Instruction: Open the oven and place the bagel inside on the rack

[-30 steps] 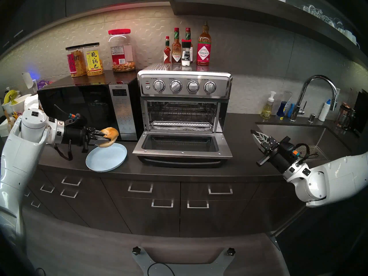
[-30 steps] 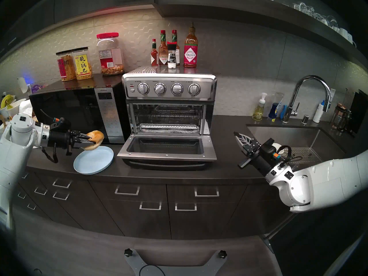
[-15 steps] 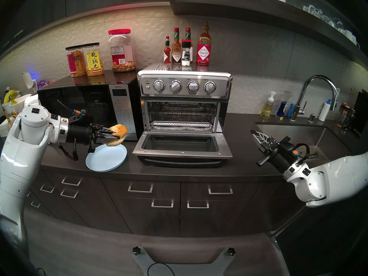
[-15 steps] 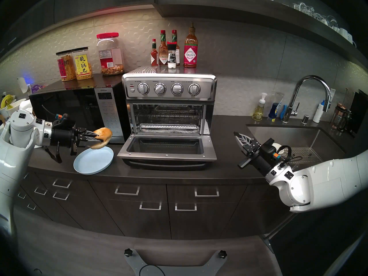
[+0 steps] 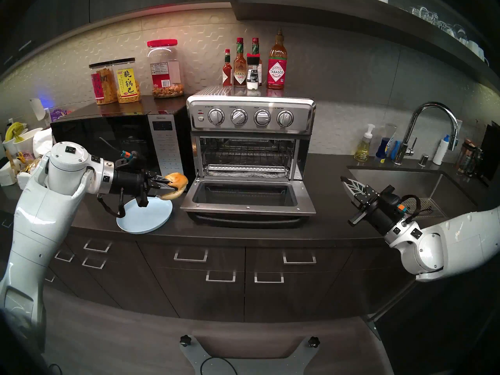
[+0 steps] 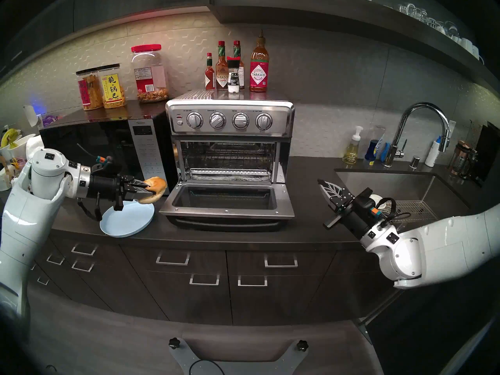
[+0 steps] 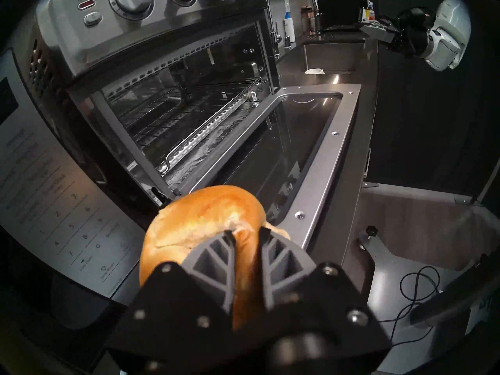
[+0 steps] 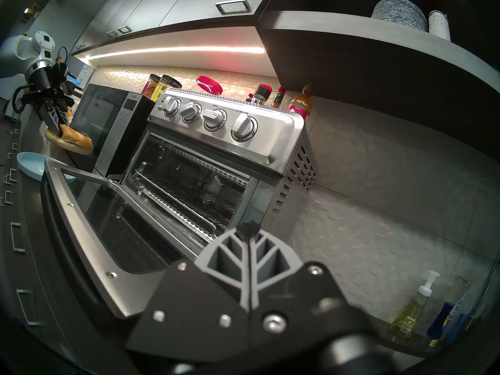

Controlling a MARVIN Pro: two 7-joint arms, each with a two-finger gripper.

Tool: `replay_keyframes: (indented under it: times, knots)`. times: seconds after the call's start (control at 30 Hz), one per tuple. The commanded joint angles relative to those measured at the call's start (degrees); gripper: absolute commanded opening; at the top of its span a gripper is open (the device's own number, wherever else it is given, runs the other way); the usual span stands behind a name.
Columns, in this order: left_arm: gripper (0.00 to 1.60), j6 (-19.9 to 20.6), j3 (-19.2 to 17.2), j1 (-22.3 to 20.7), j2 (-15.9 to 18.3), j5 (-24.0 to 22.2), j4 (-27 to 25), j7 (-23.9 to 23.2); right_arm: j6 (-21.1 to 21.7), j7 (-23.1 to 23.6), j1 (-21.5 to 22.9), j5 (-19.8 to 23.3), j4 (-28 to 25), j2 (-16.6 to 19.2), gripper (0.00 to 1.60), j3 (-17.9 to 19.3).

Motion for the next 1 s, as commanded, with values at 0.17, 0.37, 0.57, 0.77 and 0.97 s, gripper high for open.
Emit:
replay_keyframes:
  times: [0.17, 0.37, 0.57, 0.77, 0.97]
  knots:
    - [0.0, 0.9, 3.9, -9.2, -2.9, 1.8, 0.0, 0.6, -0.1, -0.1, 0.6, -0.1, -0.1, -0.1, 0.0, 0.5]
    - [0.0, 1.6, 6.2, -11.7, -4.5, 3.0, 0.7, 0.4, -0.1, -0.1, 0.6, -0.1, -0.1, -0.1, 0.0, 0.5]
    - [0.0, 1.7, 9.4, -15.1, -6.6, 4.7, 3.2, 0.1, -0.1, -0.1, 0.6, -0.1, -0.1, -0.1, 0.0, 0.5]
    - [0.0, 1.9, 11.7, -18.1, -9.1, 6.7, 5.6, 0.0, -0.1, -0.1, 0.6, -0.1, -0.1, -0.1, 0.0, 0.5]
    - [0.0, 2.0, 14.0, -21.0, -13.1, 9.3, 8.4, 0.4, -0.1, -0.1, 0.6, -0.1, -0.1, -0.1, 0.0, 0.5]
